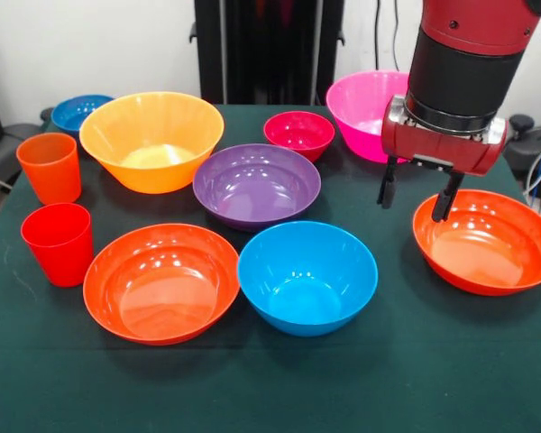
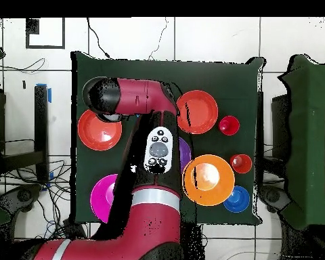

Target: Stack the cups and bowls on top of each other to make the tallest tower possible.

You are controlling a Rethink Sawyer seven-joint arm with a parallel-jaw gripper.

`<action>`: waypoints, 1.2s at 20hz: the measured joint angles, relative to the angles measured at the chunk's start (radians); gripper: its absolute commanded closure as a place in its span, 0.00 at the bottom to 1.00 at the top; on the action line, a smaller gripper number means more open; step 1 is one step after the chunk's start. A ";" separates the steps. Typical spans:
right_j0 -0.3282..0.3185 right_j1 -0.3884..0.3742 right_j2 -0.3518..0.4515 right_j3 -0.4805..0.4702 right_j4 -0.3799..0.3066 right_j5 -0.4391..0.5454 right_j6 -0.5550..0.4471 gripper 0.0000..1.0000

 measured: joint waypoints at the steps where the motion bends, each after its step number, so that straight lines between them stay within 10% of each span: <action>1: 0.000 0.000 0.000 0.000 0.002 0.000 0.000 0.00; 24: 0.004 0.061 -0.013 0.000 0.016 -0.001 0.000 0.00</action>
